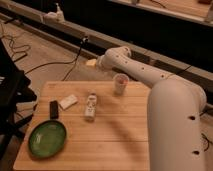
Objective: Stand the bottle upright
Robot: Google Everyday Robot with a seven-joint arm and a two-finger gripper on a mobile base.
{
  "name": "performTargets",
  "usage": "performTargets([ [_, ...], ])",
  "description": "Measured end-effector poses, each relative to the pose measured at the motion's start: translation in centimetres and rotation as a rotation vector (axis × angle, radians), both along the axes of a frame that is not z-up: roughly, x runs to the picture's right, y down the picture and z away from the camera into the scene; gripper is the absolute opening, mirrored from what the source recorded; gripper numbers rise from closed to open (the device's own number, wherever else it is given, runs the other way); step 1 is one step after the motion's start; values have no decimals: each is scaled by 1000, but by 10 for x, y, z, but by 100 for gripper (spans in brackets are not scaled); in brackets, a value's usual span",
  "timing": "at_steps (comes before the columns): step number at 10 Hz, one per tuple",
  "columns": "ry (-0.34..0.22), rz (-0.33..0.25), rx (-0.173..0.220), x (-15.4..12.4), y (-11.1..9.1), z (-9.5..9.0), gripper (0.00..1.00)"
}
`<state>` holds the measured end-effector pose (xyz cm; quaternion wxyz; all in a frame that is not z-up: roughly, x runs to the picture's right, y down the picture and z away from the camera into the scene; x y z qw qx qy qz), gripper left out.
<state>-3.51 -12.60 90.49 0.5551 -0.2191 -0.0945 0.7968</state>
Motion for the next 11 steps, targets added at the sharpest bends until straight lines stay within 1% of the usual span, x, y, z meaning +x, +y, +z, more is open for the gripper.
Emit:
performTargets([
  [2,1,-1,0,0,0,0,80],
  [3,7,-12,2,0,1,0,80],
  [6,34,-111,-17,-12,24,7,80],
  [7,38,-138,-36,-17,35,9,80],
  [8,39,-150,-52,-18,43,11,80],
  [11,6,-166,-127,-35,78,18,80],
])
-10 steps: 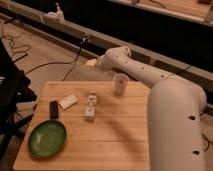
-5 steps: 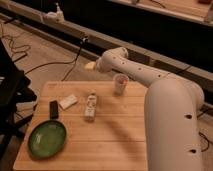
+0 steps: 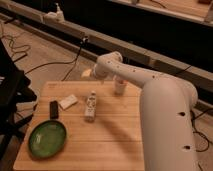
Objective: Stand the bottle upright
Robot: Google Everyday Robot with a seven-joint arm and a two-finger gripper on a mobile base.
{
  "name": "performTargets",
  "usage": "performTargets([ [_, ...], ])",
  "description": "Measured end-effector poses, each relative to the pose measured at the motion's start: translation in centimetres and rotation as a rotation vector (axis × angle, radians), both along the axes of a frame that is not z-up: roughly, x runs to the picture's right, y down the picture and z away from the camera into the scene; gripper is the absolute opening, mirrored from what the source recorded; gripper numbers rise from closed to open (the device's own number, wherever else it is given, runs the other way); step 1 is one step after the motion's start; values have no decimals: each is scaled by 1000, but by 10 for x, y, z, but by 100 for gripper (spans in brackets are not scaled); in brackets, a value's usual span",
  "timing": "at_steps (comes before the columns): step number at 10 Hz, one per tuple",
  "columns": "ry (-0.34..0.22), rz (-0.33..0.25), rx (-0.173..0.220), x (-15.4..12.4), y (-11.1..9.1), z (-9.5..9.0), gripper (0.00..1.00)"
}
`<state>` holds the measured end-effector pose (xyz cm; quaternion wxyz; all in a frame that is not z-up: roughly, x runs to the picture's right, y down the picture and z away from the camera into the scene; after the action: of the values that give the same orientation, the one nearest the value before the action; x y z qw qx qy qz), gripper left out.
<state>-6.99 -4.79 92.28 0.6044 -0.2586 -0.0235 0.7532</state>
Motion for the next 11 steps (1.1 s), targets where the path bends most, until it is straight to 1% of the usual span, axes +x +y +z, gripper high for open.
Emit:
performTargets([
  [1,-21,0,-44,-10,18,4,80],
  [2,-32,1,-70,-15,29,6,80],
  [5,-31,2,-68,-13,27,6,80],
  [7,-28,-3,-76,-13,29,6,80],
  [9,3,-12,-143,-2,44,17,80],
  [11,25,-10,-197,6,54,29,80],
])
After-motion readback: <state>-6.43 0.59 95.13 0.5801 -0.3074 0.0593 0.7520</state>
